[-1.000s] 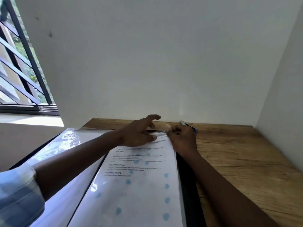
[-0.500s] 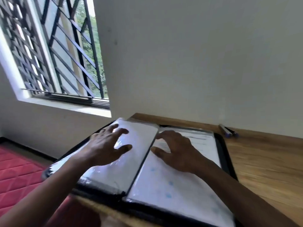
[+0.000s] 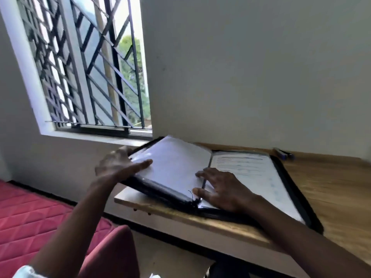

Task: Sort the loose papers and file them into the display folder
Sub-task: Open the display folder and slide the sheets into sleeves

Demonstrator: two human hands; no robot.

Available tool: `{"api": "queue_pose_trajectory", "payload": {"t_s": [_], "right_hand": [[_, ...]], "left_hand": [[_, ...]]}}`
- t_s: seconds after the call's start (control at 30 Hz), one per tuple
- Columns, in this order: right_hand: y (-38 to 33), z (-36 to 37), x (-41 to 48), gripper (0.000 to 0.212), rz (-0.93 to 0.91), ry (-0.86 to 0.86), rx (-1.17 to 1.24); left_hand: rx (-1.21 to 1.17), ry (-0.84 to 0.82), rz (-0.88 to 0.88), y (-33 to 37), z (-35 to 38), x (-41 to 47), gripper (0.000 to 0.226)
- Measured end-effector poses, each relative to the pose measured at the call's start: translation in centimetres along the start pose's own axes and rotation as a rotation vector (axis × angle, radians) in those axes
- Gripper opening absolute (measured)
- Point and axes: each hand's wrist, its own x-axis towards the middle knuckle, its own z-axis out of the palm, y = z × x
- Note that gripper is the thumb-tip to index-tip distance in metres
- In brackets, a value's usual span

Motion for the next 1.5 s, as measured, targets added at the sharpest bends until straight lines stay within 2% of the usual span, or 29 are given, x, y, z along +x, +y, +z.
{"api": "queue_pose_trajectory", "payload": {"t_s": [0.07,0.2,0.3,0.4,0.5,0.57,0.67,0.73,0.97,1.2,1.5], "right_hand": [[0.1,-0.2,-0.4,0.075,0.088,0.016,-0.113],[1.7,-2.0,-2.4,0.063,0.188,-0.009,-0.178],[3.8,-3.1,-5.6,0.057,0.238,0.048,-0.115],[6.3,-4.1,-9.6,0.045,0.366,0.220,-0.081],[8.4,-4.8,-13.5,0.040,0.580,0.384,-0.076],[9.4,-4.9,-15.4,0.041,0.684,0.387,-0.075],[10.2,-4.4,-16.6,0.033,0.711,0.305,-0.054],[10.3,-4.4,-16.7,0.026,0.708,0.281,-0.035],[9.9,-4.3,-16.6,0.041,0.690,0.211,-0.052],[9.6,-4.9,-14.9,0.044,0.664,0.110,-0.079],[8.1,-3.3,-9.6,0.040,0.856,0.161,-0.128]], "left_hand": [[-0.051,0.082,-0.042,1.4,-1.0,2.6,0.093],[-0.253,0.238,0.165,11.5,-8.7,-1.1,0.066],[-0.569,0.320,0.320,17.1,-9.7,-3.8,0.068],[-0.765,0.268,0.509,21.1,-7.1,-6.2,0.074],[-0.741,0.181,0.776,24.2,-3.2,-8.7,0.074],[-0.638,0.032,0.888,25.3,0.0,-10.0,0.065],[-0.175,-0.384,0.912,25.5,4.2,-11.6,0.072],[-0.011,-0.461,0.965,25.3,5.7,-12.2,0.079],[0.005,-0.487,0.947,24.7,5.5,-12.1,0.081],[0.049,-0.394,0.845,23.6,6.2,-10.6,0.087],[0.083,-0.381,0.748,24.2,8.5,-7.3,0.090]]}}
